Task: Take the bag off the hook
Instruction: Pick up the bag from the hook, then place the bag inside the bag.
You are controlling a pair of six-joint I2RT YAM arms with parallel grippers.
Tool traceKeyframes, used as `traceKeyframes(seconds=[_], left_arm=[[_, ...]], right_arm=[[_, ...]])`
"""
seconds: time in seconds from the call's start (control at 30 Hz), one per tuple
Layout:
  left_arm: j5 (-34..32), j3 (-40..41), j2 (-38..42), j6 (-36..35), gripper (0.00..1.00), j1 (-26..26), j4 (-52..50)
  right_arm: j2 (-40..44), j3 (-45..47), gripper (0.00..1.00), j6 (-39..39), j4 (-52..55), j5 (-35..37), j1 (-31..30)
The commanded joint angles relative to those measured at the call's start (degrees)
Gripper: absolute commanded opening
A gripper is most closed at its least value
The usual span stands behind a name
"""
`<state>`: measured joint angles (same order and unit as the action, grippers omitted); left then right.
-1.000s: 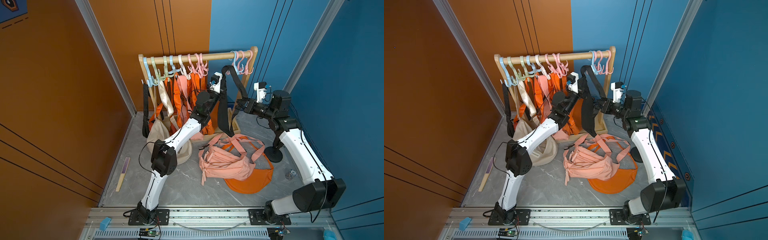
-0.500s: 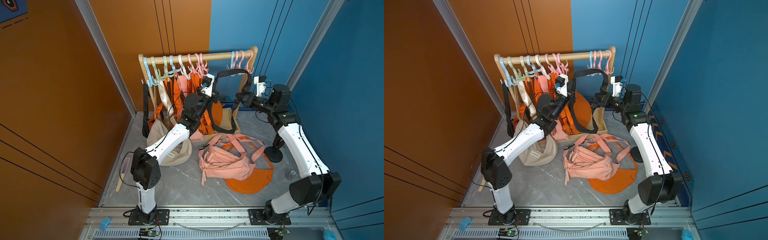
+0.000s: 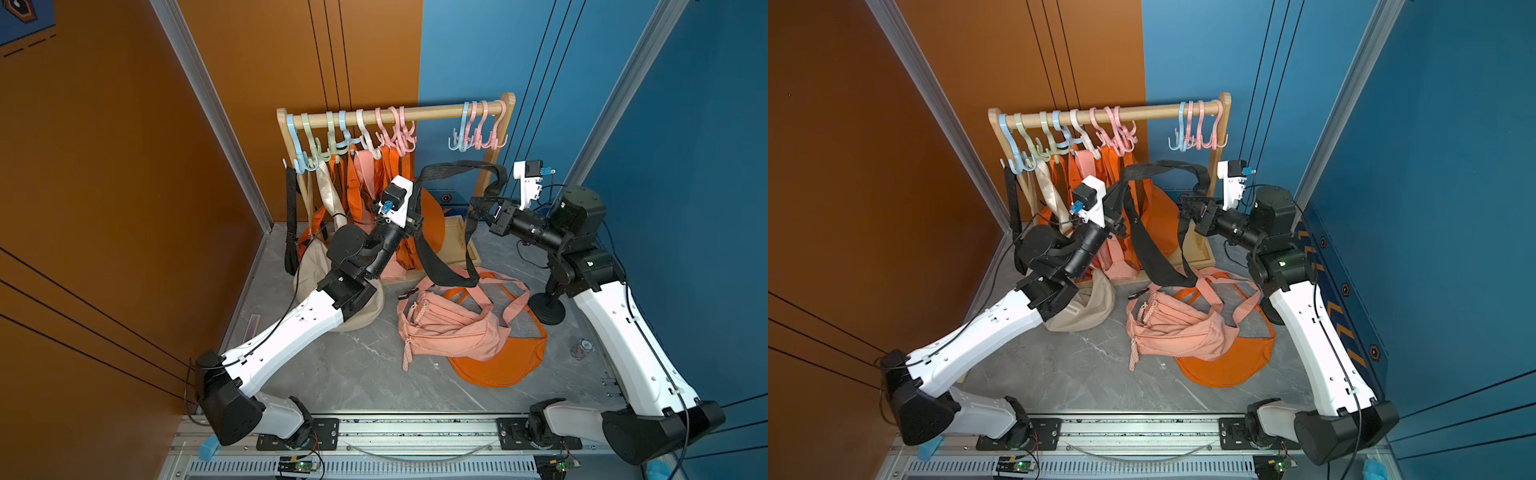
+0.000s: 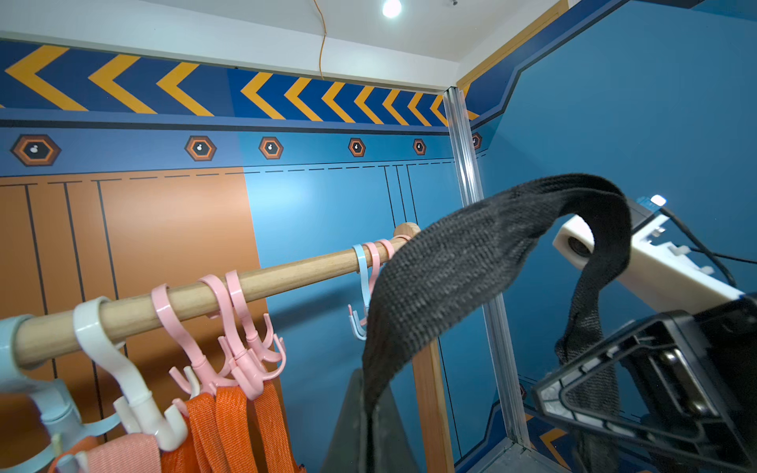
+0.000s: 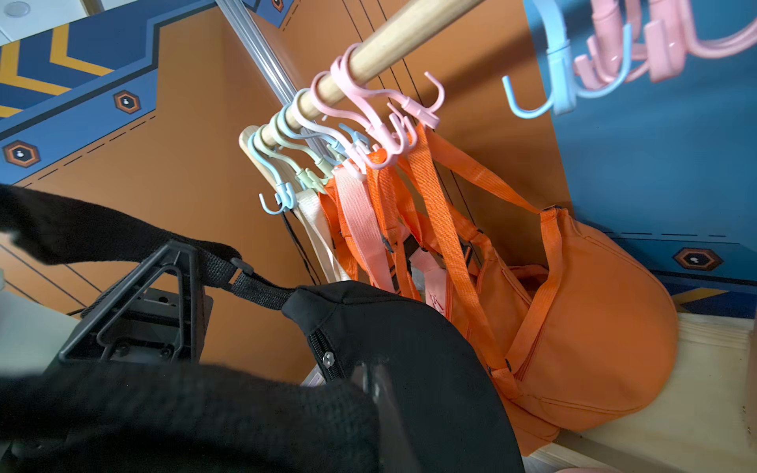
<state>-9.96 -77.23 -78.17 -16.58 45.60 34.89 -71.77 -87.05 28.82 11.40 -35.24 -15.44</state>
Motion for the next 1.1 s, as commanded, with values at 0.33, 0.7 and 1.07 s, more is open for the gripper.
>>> traceKeyframes(seconds=[0.33,0.7,1.07], left_arm=[[-8.74,14.88,21.30,-2.35,0.00,11.95,-9.19],[-12.96,21.45,34.20,2.13,0.00,24.13,-27.69],[-30.00,30.93,38.40,2.16,0.00,40.32,-29.56]], right_arm=[[17.33,11.88,0.00,-4.38,6.84,7.60,-7.95],[29.23,23.15,0.00,-4.47,11.67,10.14,-10.64],[37.96,31.93,0.00,-4.80,15.94,16.00,-10.66]])
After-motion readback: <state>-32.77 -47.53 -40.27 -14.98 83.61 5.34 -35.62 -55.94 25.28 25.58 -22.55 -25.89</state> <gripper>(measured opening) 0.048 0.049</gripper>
